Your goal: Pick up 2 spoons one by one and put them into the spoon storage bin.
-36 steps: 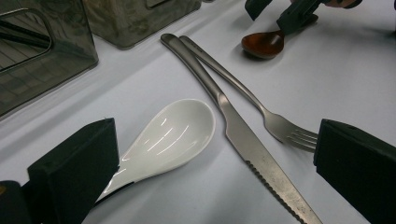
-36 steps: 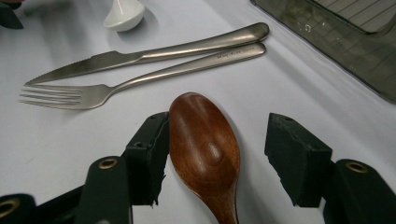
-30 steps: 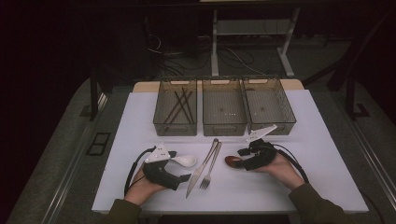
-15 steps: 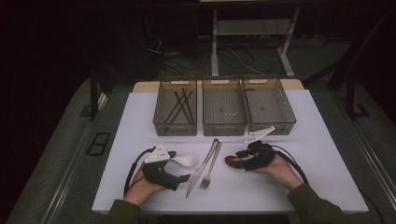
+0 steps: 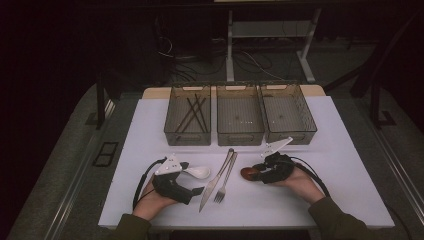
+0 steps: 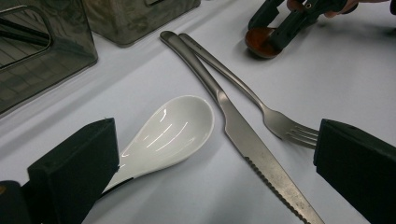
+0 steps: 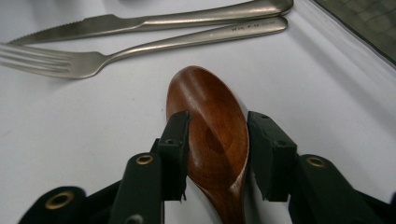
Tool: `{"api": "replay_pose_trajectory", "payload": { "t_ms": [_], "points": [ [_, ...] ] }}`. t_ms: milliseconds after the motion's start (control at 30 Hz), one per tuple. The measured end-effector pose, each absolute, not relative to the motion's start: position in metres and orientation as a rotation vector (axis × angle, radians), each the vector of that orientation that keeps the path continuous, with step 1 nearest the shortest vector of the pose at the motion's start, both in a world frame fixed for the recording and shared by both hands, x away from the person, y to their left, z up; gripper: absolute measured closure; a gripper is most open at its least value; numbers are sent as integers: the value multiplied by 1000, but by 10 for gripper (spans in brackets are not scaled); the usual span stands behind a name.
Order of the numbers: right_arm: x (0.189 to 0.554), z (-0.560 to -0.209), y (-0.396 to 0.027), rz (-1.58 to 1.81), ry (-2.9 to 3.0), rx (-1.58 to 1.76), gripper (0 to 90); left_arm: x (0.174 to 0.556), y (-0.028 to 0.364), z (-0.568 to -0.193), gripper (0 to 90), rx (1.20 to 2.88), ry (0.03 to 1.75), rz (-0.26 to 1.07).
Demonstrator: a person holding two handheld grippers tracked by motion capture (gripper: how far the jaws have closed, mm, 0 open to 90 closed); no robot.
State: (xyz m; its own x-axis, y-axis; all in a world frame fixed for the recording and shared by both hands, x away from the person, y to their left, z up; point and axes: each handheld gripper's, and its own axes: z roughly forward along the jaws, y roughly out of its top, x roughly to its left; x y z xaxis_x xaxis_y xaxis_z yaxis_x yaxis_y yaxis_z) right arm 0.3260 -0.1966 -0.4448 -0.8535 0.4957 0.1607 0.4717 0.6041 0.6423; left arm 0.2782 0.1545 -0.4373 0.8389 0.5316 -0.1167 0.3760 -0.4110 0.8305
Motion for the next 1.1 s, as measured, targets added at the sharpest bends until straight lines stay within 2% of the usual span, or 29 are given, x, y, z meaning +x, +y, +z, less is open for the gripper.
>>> {"api": "replay_pose_trajectory", "payload": {
  "t_ms": [700, 1100],
  "points": [
    [313, -441, -192, 1007, 2837, 661, 766, 278, 154, -437, 0, 2059, 654, 207],
    [312, -441, -192, 997, 2844, 653, 803, 278, 153, -437, 0, 2060, 652, 206]
  ]
}}
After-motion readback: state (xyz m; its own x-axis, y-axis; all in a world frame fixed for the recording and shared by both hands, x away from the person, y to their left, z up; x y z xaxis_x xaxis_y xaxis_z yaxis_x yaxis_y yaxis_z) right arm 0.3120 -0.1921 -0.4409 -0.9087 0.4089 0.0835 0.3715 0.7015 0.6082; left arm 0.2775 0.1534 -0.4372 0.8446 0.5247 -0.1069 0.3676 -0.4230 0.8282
